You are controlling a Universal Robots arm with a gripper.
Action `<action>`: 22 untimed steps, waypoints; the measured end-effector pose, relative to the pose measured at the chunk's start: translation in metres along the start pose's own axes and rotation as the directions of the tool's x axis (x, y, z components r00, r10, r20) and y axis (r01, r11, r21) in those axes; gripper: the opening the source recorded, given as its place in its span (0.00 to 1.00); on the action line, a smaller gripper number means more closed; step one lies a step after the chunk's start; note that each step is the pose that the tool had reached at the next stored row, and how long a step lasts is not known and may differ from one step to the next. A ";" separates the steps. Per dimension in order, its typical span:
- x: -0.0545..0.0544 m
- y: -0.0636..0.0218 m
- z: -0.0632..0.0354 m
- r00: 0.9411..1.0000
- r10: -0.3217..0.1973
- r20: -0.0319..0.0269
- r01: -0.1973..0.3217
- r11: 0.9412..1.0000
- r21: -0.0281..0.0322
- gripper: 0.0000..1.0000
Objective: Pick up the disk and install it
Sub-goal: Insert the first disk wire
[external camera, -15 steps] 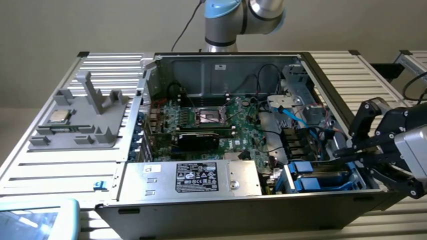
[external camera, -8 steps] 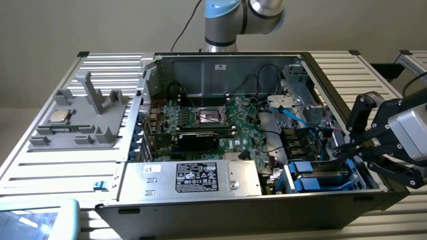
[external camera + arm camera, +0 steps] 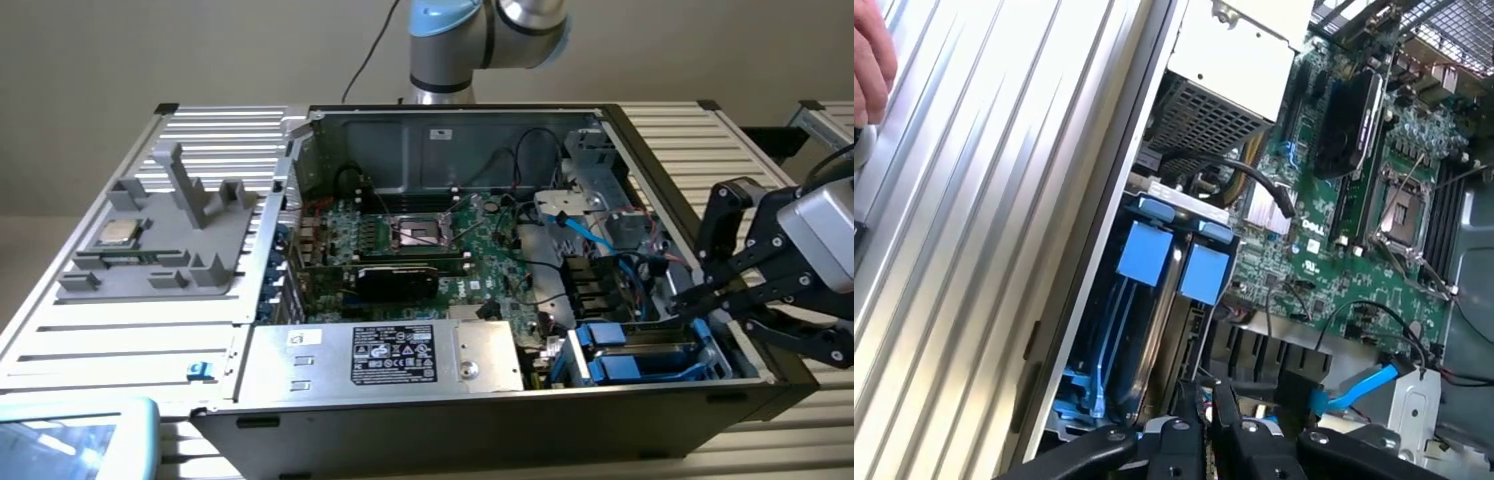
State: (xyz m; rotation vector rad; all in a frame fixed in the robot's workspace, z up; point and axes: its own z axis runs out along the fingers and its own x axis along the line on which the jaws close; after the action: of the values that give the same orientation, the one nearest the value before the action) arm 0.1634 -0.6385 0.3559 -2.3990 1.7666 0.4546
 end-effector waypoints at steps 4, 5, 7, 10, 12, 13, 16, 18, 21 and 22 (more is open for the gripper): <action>-0.003 -0.0005 -0.0025 0.999 0.008 -0.046 -0.008 1.000 -0.013 0.16; -0.005 -0.0008 -0.0029 0.998 0.009 -0.058 -0.010 1.000 -0.016 0.16; -0.008 -0.0015 -0.0040 0.997 0.012 -0.077 -0.014 1.000 -0.021 0.16; -0.012 -0.0021 -0.0071 0.995 0.015 -0.100 -0.018 1.000 -0.025 0.16; -0.013 -0.0024 -0.0071 0.994 0.016 -0.107 -0.019 0.999 -0.026 0.16; -0.013 -0.0024 -0.0070 0.994 0.016 -0.107 -0.019 0.999 -0.026 0.16; -0.013 -0.0024 -0.0070 0.994 0.016 -0.107 -0.019 0.999 -0.026 0.16; -0.013 -0.0024 -0.0070 0.994 0.016 -0.107 -0.019 0.999 -0.026 0.16; -0.013 -0.0024 -0.0070 0.994 0.016 -0.107 -0.019 0.999 -0.027 0.16; -0.013 -0.0024 -0.0071 0.994 0.016 -0.107 -0.019 0.999 -0.027 0.16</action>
State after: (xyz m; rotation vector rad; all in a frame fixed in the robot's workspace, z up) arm 0.1634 -0.6281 0.3664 -2.4723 1.8369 0.3609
